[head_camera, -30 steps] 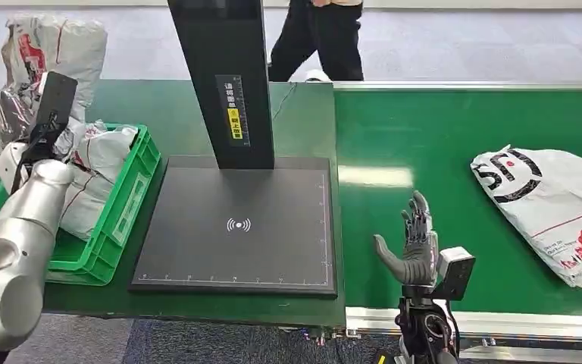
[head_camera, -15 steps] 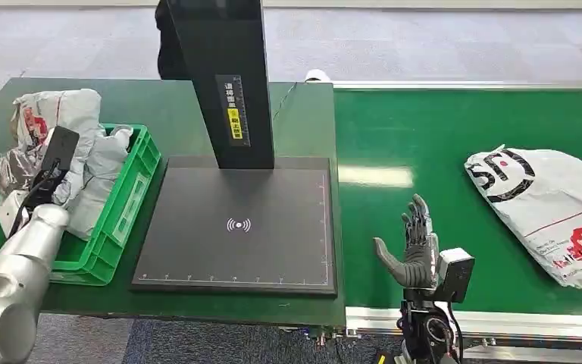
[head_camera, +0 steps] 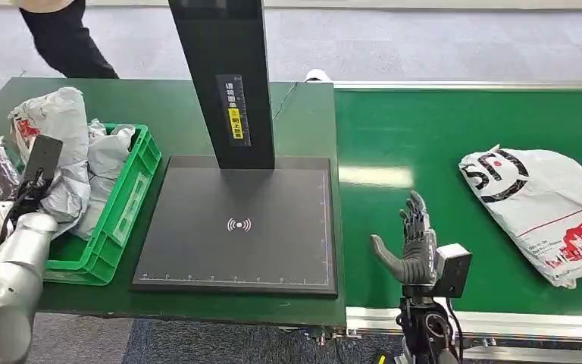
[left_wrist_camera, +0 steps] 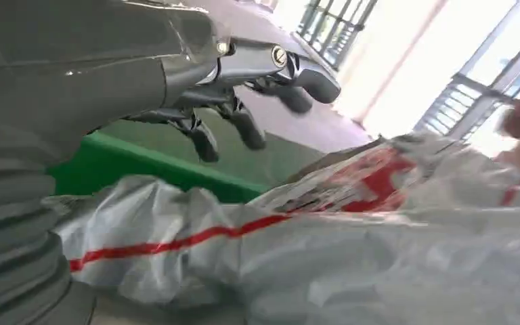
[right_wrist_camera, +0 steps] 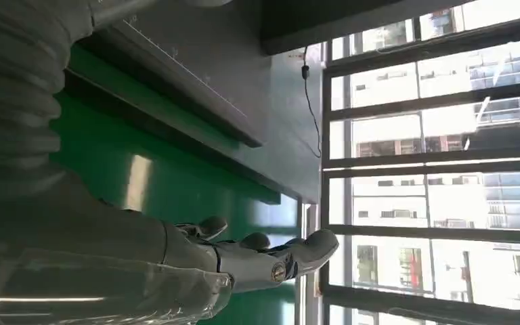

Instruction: Moved the parcel from conveyor to table for the left to box.

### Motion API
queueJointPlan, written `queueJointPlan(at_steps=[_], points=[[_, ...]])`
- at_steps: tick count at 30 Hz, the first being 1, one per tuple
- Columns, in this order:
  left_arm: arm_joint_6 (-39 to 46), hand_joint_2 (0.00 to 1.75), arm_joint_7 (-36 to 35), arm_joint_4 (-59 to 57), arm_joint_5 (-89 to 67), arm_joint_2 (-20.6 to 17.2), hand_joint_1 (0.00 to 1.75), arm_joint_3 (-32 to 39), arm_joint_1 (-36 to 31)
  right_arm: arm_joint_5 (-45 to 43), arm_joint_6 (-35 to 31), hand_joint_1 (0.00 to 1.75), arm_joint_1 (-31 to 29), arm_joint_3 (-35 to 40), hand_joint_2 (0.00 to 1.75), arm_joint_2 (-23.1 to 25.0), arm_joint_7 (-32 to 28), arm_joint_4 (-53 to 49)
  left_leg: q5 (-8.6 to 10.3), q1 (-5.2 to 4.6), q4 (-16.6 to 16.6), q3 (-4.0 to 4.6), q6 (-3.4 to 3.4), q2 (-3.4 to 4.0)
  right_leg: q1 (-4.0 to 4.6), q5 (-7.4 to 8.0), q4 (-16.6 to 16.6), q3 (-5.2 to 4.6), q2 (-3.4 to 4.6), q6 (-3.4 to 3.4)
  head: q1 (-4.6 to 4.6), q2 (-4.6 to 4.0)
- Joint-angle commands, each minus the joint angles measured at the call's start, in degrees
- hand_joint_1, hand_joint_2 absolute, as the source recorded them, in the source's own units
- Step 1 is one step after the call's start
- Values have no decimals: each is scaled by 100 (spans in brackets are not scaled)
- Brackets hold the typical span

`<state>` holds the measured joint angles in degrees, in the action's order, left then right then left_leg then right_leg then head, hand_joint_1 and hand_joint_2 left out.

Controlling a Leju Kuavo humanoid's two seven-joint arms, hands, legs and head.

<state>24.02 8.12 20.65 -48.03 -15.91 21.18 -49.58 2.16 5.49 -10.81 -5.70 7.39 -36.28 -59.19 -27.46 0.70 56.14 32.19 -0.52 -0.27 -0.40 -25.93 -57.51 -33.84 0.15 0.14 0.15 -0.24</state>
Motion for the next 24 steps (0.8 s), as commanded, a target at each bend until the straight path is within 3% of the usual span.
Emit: queueJointPlan(at_steps=[1, 6, 7, 9, 10, 11, 12, 14, 16, 18, 19, 21, 22, 24], points=[[-176, 175, 2711, 2314, 2747, 762, 0, 974, 13, -24, -108, 0, -334, -75, 175, 34, -80, 560, 1, 11, 13, 17, 2, -17, 12, 1, 0, -4, -20, 0, 0, 0], [133, 175, 2733, 5324, 4534, 1160, 0, -14, 1770, -65, -188, 0, -242, -103, 175, 30, -114, 459, 0, -4, -12, -10, 4, 16, -3, 2, 12, 9, 8, 3, -2, 0], [-56, 175, 3188, 6036, 5544, 1495, 0, -74, 2119, -71, -207, 0, -227, -117, 175, 24, -117, 440, -4, -6, -21, -26, 8, 19, -5, -1, 22, 26, 10, 5, 0, 0], [-79, 175, 3188, 7142, 5854, 2031, 0, -120, 2757, -71, -223, 0, -231, -127, 175, 20, -117, 443, -6, -4, -10, -10, 3, 14, -3, -2, 14, 12, 4, 5, -2, 0], [-346, 175, 3188, 7838, 6209, 2474, 0, 94, 3094, -72, -234, 0, -243, -134, 175, 20, -117, 455, -12, -2, -6, -14, 5, 11, 0, -6, 16, 17, 0, 7, -2, 0], [-582, 175, 3188, 8104, 6362, 2735, 0, 195, 3337, -78, -234, 0, -253, -140, 175, 20, -118, 463, -9, -4, -9, -11, 5, 12, -3, -4, 19, 14, -1, 7, 0, 0], [-582, 175, 3188, 8104, 6362, 2735, 0, 195, 3337, -78, -234, 0, -253, -140, 175, 20, -118, 463, -14, -10, -18, -29, 11, 24, -8, -6, 30, 31, 11, 13, 0, 0], [-1445, 175, 3188, 8673, 6816, 3591, 0, 295, 4279, -131, -238, 0, -244, -187, 175, 22, -157, 425, -25, -12, -6, -13, 8, 43, -12, -5, 15, 7, 31, 12, -2, 0], [-1667, 175, 3188, 8513, 7115, 3518, 0, -349, 4946, -151, -233, 0, -148, -193, 175, 6, -133, 350, -27, -18, -16, -24, 14, 43, -16, -7, 23, 18, 33, 13, 7, 0], [-1799, 175, 3188, 8442, 6963, 3591, 0, -447, 5002, -163, -231, 0, -117, -204, 175, 7, -136, 322, -33, -27, -23, -40, 13, 43, -26, -12, 24, 29, 34, 12, 2, 0], [-2164, 175, 3188, 7825, 6219, 3589, 0, -1030, 5085, -185, -203, 0, -55, -213, 175, 11, -148, 284, -32, -19, -15, -27, 13, 33, -19, -12, 23, 20, 24, 12, 9, 0], [-2173, 175, 3188, 7689, 5792, 3510, 0, -1223, 5083, -185, -181, 0, -65, -200, 175, 13, -145, 298, -27, -18, -12, -24, 12, 4, -17, -19, 21, 26, -7, 14, 7, 0], [-1926, 175, 3188, 6778, 5104, 3228, 0, -1840, 4968, -172, -144, 0, -191, -141, 175, 12, -124, 486, -26, -17, -9, -18, 10, 11, -17, -16, 17, 15, 3, 13, 4, 0], [-2043, 175, 3188, 6484, 5157, 3198, 0, -1824, 4869, -171, -151, 0, -255, -133, 175, 9, -121, 599, -19, -19, -17, -24, 10, 3, -19, -11, 23, 27, -6, 13, 4, 0]])
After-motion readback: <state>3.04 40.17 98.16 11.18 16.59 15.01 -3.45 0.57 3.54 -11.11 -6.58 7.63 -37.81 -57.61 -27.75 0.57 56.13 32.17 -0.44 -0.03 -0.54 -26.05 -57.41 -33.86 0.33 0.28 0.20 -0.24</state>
